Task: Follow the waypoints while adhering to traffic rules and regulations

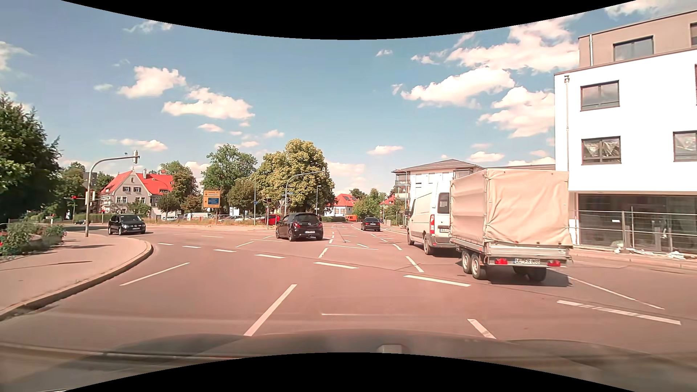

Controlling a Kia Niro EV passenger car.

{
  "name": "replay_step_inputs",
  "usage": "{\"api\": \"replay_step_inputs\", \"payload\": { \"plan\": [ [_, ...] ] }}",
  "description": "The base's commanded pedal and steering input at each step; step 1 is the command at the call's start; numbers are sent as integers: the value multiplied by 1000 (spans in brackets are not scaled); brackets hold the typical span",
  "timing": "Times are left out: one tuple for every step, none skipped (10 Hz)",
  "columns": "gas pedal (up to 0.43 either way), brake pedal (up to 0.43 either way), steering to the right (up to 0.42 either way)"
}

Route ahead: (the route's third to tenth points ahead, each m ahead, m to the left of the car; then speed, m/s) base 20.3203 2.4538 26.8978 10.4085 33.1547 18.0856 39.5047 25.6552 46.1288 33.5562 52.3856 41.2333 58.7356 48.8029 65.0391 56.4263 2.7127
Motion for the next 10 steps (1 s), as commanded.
{"api": "replay_step_inputs", "payload": {
  "plan": [
    [331, 0, 4],
    [331, 0, 3],
    [331, 0, 2],
    [331, 0, 2],
    [331, 0, 2],
    [287, 0, 1],
    [260, 0, 0],
    [240, 0, -1],
    [189, 0, -3],
    [189, 0, -6]
  ]
}}
